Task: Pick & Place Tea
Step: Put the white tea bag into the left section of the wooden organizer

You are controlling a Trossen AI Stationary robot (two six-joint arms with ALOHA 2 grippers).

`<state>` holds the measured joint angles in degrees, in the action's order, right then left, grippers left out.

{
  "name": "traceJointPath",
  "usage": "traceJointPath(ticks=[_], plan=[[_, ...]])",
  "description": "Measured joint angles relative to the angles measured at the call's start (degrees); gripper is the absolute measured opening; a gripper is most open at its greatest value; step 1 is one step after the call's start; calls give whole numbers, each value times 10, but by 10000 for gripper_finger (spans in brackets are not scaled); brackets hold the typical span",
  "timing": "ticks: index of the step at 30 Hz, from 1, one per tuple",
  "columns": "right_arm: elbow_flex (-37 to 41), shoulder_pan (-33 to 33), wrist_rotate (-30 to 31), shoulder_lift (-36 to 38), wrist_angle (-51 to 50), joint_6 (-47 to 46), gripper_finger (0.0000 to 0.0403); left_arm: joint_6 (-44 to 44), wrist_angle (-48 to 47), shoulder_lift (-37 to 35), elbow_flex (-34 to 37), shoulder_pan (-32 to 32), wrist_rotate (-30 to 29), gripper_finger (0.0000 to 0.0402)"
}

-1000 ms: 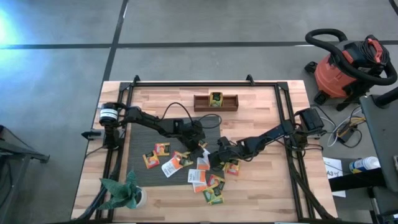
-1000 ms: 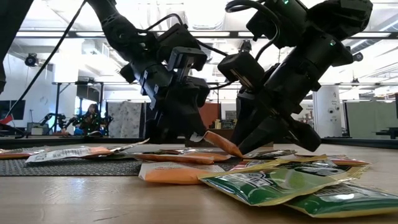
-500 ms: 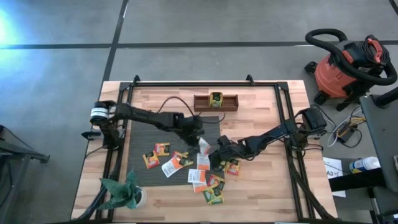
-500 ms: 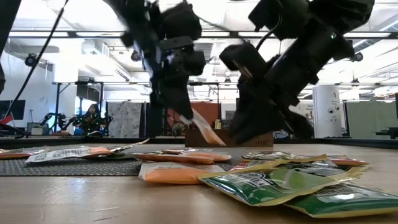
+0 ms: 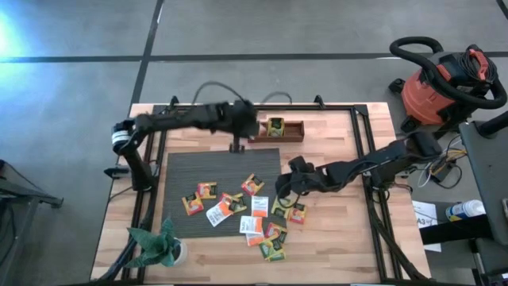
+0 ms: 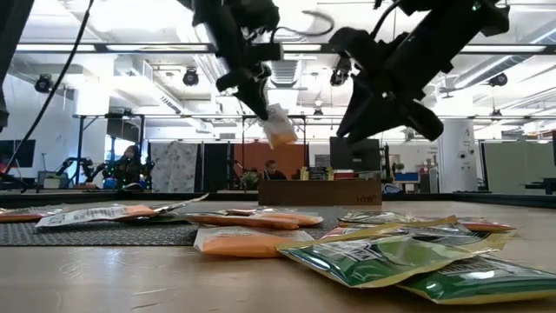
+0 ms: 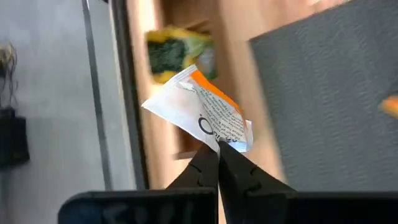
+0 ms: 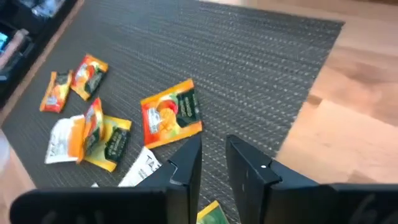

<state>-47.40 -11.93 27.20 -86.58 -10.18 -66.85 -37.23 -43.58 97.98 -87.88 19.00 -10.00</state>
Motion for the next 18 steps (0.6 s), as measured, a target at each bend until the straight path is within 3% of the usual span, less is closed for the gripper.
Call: traceJointPath(ticks=[5, 13, 18], plan=[[0, 5, 0, 4, -3, -2, 72, -126, 42, 14, -1, 66, 51, 0], [0, 6, -5, -2, -3, -20, 72, -224, 48, 83, -9, 81, 54, 0], [0, 6, -14, -2, -4, -22, 72, -278, 55, 124, -17, 78, 20, 0]])
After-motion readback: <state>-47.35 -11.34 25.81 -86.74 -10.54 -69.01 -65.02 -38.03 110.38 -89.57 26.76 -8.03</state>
